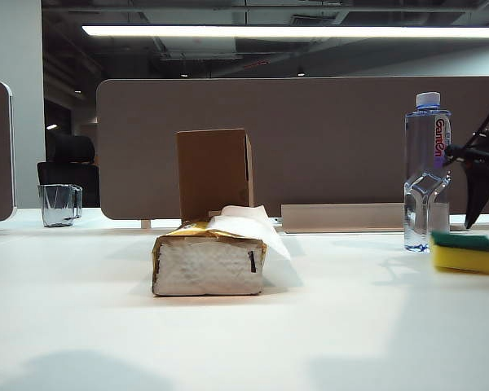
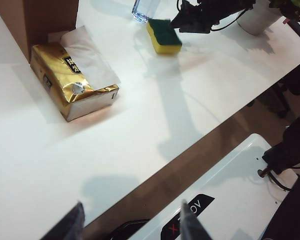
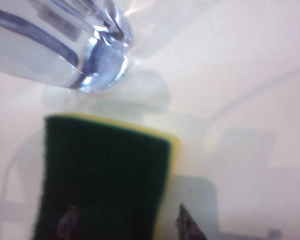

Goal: Move the sponge from left to right to wipe the table, avoiding obstacles on the table, and finally reaching the bottle of mineral water.

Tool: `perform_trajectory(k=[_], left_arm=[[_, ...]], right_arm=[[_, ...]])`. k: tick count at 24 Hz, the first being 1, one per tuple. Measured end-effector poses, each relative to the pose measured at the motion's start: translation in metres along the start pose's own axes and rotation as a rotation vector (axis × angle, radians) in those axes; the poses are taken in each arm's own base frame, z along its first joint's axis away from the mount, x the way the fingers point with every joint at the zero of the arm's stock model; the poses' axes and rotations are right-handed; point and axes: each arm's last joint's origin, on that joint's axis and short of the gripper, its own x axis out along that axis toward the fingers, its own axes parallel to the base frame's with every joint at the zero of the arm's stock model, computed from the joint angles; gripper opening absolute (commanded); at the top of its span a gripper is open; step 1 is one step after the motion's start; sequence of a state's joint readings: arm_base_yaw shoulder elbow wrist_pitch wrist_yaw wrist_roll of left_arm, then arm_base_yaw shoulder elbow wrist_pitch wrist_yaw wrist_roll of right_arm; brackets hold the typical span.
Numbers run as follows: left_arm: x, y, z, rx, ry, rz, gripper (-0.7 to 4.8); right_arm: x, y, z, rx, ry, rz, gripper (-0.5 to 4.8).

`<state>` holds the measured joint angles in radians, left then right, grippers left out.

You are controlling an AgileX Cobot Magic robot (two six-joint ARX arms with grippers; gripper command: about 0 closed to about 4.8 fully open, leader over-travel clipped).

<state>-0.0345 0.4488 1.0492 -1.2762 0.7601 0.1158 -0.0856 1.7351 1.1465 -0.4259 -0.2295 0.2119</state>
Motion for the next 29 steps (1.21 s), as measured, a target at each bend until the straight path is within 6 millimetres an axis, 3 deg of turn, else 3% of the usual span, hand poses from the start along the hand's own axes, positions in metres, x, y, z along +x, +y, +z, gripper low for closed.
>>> perform_trajectory(k=[8,11,15,20,23,27,29], left_arm=[[0.000,0.000,0.000,0.000,-0.001,-0.008,2.46],[0.000,0.000,0.000,0.001,-0.001,-0.008,2.46],[0.000,0.000,0.003,0.021,-0.022,-0.005,2.46],[0.000,0.002,0.009,0.071,-0.073,0.038,2.46],[-0.002,0.006,0.015,0.108,-0.114,0.202,2.46],[-0.005,0.012,0.024,0.142,-0.180,0.443,2.46],[-0.007,0.014,0.027,0.148,-0.207,0.534,2.46]], right_arm=[[-0.008,0.003,0.002,0.000,0.007,0.033,2.55],[-0.034,0.010,0.005,-0.021,-0.057,0.045,2.40],[-0.076,0.021,0.008,-0.057,-0.184,0.072,1.34],[-0.112,0.029,0.006,-0.096,-0.279,0.090,0.68],[-0.140,0.034,-0.002,-0.126,-0.327,0.099,0.06],[-0.171,0.039,-0.014,-0.187,-0.390,0.103,-0.02],[-0.177,0.039,-0.022,-0.195,-0.407,0.105,-0.02]])
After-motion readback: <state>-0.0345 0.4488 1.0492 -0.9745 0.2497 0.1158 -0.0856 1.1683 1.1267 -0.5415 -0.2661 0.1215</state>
